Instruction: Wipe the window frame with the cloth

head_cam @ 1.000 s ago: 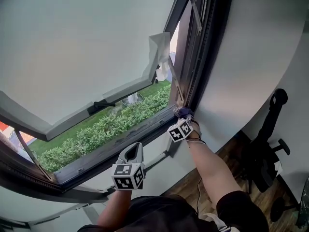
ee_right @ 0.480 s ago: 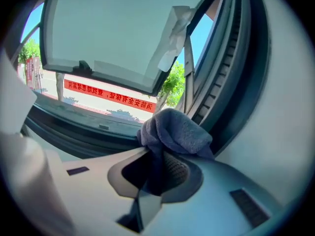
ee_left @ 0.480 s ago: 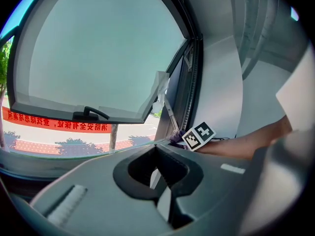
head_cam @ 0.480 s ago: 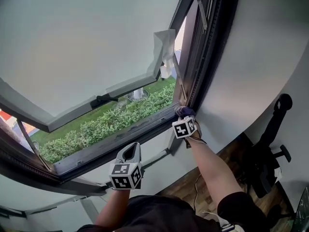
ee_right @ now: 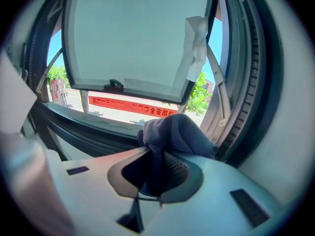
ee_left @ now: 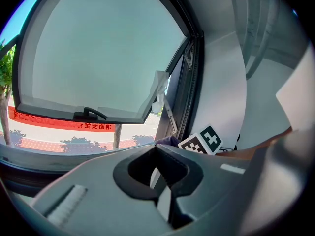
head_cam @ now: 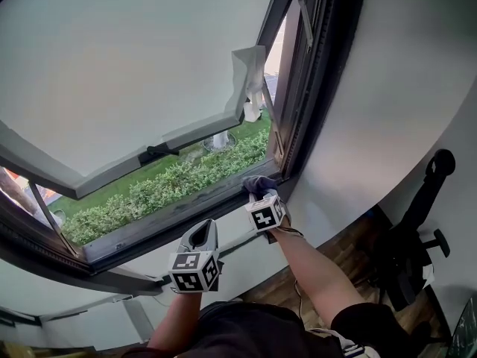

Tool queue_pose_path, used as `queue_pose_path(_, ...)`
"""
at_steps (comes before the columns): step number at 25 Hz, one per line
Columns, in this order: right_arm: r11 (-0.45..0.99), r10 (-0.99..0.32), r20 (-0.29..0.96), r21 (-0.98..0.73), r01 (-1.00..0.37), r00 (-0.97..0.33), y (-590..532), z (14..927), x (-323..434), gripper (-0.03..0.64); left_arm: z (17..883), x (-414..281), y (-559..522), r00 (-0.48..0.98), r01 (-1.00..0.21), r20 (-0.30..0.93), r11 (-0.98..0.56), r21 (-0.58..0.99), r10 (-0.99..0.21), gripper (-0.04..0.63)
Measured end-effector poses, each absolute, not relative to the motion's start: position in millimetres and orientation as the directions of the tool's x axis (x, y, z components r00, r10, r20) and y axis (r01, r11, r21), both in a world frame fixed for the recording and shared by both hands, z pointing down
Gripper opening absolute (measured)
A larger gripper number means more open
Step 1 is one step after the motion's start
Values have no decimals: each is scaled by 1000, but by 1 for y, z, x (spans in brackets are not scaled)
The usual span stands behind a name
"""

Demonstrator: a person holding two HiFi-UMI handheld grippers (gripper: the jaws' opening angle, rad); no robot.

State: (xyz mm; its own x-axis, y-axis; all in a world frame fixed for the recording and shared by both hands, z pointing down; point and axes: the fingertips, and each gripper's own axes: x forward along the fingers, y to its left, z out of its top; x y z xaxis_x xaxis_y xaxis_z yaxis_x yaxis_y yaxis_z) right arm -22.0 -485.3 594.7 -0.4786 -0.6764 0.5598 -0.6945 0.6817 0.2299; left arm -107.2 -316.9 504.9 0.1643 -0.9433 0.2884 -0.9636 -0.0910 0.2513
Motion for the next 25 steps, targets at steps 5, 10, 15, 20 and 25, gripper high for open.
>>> queue_pose_path(5,688,-663,549,181,-702,-509,-475,597,-27,48,500,-105,-312,133,-969,284,-64,239,-950,8)
queue_pose_path(10,686,-656,538,132,-716,-529,-478,595,-27,48,495,-111,-305,105,-974,284,-41,223,-953,8)
queue_pose_path(15,648,-696,425,25,-761,-579,-459,561,-16,49,478,-116,-302,77,-980,264,-24,200,-962,8)
queue_pose_path(20,639,-747,209,-38,-768,-631,-415,488,-1,49,466,-122,-301,48,-984,228,-6,180,-973,8)
queue_pose_path(25,629,-771,104,-23,-777,-628,-369,461,18,49,467,-112,-298,48,-986,217,-12,168,-975,8)
